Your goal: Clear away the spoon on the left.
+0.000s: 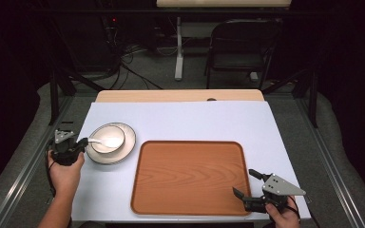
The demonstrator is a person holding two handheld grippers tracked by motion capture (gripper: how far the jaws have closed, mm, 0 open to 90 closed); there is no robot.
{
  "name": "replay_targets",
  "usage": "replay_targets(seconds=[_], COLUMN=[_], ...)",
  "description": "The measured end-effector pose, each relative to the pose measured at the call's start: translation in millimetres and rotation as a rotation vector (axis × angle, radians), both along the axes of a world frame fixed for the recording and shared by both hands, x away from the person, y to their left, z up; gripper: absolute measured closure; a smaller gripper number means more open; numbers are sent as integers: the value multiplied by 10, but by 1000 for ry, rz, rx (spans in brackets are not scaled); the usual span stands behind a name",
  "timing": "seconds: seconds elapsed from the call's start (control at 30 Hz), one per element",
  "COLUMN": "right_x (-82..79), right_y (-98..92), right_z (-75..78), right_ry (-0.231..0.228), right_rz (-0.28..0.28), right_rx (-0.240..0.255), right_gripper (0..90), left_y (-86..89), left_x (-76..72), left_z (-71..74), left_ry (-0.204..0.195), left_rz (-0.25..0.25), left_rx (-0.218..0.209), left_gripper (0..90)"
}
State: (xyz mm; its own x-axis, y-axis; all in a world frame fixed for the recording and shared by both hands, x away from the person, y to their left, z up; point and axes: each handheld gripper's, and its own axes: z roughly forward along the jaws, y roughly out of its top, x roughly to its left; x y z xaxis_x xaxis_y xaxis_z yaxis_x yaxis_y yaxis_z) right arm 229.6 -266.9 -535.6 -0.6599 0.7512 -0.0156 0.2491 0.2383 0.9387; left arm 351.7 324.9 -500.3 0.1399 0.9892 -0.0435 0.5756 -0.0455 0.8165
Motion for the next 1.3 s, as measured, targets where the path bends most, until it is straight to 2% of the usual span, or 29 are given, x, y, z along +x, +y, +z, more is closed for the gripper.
replay_targets(seconds=[0.3, 0.5, 0.67, 0.77, 0.9, 0.97, 1.13, 1.3], right_x=[3, 1, -1, 2, -3, -2, 2, -3], right_y=[1, 0, -3, -4, 3, 1, -1, -4], right_z=[0, 0, 1, 0, 2, 2, 1, 2], right_ry=[1, 0, -2, -1, -3, -1, 0, -3], right_rz=[3, 2, 1, 2, 3, 2, 2, 2], right_rx=[-1, 0, 0, 1, -3, -2, -1, -1], right_gripper=[144, 144, 144, 144, 144, 144, 144, 144], left_y=[-22, -18, -73, -85, -39, -15, -1, 12], left_x=[96, 164, 96, 73, 83, 88, 121, 130], left_z=[42, 57, 110, 91, 45, 37, 49, 64], left_ry=[3, 2, -19, -9, 6, 1, -4, -9], left_rz=[-1, 15, -3, -12, 3, 7, 11, 17], left_rx=[3, 4, -3, 8, 10, -2, 17, 7], left_gripper=[900, 900, 900, 900, 900, 900, 900, 900])
